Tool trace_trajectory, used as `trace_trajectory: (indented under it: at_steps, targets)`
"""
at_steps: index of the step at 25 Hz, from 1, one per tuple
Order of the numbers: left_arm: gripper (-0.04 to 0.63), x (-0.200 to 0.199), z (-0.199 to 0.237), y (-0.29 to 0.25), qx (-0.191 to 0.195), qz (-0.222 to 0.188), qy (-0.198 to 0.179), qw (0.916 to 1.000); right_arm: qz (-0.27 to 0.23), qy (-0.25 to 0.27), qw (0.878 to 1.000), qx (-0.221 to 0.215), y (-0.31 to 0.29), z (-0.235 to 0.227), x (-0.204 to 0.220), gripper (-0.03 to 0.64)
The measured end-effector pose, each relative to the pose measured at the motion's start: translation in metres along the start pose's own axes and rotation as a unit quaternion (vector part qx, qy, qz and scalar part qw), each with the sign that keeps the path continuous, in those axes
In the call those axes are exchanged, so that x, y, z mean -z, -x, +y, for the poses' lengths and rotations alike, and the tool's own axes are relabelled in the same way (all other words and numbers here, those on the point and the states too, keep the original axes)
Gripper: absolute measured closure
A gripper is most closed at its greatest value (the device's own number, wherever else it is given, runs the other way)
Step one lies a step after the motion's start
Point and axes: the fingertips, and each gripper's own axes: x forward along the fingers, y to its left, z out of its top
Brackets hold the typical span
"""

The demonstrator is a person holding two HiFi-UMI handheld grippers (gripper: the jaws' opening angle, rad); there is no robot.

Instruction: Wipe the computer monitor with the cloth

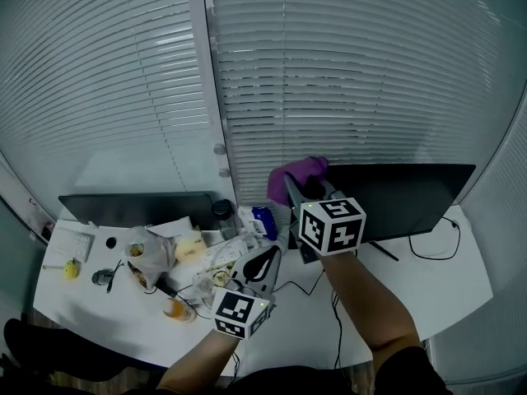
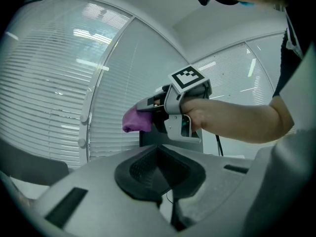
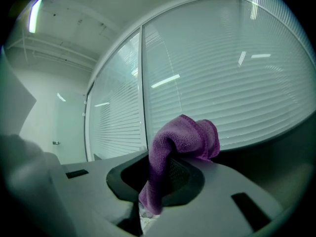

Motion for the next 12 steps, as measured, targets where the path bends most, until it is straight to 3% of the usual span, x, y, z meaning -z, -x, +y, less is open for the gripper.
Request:
trace_trajectory:
  at_steps: [12]
  targets:
    - [0.591, -0.004, -0.011, 0.004, 0.01, -0.006, -0.007, 0.9999, -0.019, 0.012, 1.0, 0.006, 0.022, 0.002, -0.013, 0.557]
